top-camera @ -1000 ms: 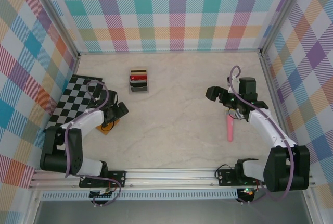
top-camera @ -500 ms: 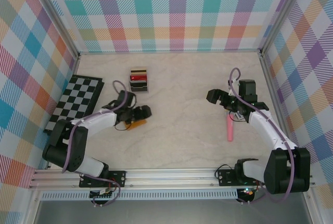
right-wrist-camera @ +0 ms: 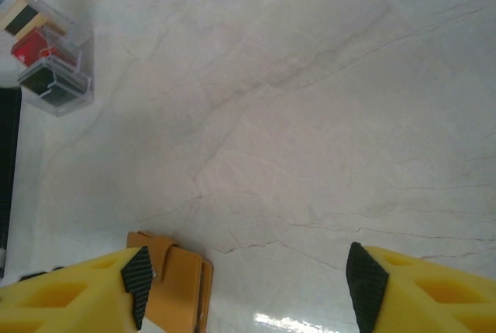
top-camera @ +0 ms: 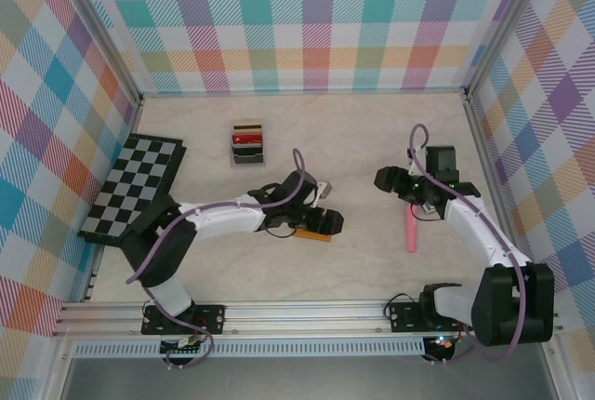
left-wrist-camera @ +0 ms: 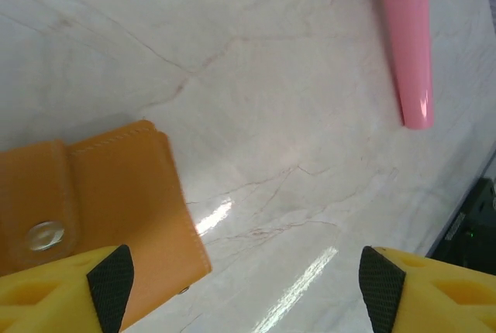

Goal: Put the credit cards into the card holder
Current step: Move the card holder to the center of the table, then rotate the card holder at the bottom-center of the table.

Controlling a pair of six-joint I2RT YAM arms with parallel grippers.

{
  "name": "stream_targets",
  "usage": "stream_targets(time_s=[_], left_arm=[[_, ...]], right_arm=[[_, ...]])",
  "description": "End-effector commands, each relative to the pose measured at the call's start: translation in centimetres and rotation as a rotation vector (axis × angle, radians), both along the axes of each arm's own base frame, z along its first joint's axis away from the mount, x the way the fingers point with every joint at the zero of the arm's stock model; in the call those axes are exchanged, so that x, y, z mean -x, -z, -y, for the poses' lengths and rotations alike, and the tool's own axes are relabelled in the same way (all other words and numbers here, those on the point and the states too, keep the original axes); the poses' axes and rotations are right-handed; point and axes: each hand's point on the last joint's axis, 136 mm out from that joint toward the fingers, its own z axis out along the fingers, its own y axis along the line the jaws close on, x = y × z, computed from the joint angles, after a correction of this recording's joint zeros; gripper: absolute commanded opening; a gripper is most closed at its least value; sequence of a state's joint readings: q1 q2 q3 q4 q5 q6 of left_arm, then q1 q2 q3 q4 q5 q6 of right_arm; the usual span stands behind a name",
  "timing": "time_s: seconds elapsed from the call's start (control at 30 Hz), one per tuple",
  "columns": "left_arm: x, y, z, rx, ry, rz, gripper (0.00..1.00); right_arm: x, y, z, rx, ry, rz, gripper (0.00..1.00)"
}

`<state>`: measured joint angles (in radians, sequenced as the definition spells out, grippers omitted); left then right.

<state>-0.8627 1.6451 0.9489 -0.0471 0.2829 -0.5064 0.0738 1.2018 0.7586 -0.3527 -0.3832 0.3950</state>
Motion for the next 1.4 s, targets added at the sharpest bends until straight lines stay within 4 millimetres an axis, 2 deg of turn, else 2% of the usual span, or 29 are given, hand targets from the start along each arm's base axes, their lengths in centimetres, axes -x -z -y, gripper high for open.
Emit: stream_targets(time_s=[0.0, 0.07, 0.17, 0.3, 0.4, 0.5, 0.73, 0.83, 0.97, 1.17, 1.37], left_arm=[[-1.8, -2.1, -3.4, 0.03, -0.249, 0.065, 0.79], [-1.5, -1.7, -5.9, 0.028, -0.376, 0.051, 0.79], [-0.7, -1.1, -9.2, 0.05, -0.514, 0.045, 0.79], [0.2, -0.8, -12.7, 0.018, -0.605, 0.079, 0.85], [0.6, -1.2, -13.7, 0.026, -0.626, 0.089, 0.89], [0.8, -1.1, -13.9, 0.053, -0.64, 0.075, 0.91], [0.8, -0.4, -11.9, 0.074, -0.586, 0.022, 0.92], [0.8, -0.1, -10.5, 0.095, -0.555, -0.018, 0.88], [0.9, 0.4, -8.5, 0.14, -0.525, -0.094, 0.79], [0.7, 2.0, -7.8, 0.142, -0.561, -0.168, 0.69], [0.4, 3.4, -6.6, 0.163, -0.575, -0.223, 0.6]], right_arm=[[0.3, -0.9, -2.9, -0.135, -0.128, -0.01, 0.59], [0.4, -1.0, -4.9, -0.192, -0.204, -0.029, 0.5], [1.1, 0.1, -8.7, -0.175, -0.334, -0.075, 0.38], [2.1, 1.9, -13.0, -0.152, -0.46, -0.127, 0.36], [2.8, 3.2, -15.1, -0.141, -0.522, -0.167, 0.35], [3.6, 4.6, -16.3, -0.137, -0.565, -0.214, 0.35], [4.8, 9.0, -15.8, -0.092, -0.488, -0.345, 0.36], [5.7, 10.6, -15.0, -0.068, -0.398, -0.401, 0.35], [7.2, 12.1, -13.6, -0.019, -0.236, -0.455, 0.32], [10.0, 12.1, -13.6, -0.082, -0.082, -0.493, 0.3], [11.2, 9.1, -13.8, -0.111, -0.089, -0.416, 0.34]])
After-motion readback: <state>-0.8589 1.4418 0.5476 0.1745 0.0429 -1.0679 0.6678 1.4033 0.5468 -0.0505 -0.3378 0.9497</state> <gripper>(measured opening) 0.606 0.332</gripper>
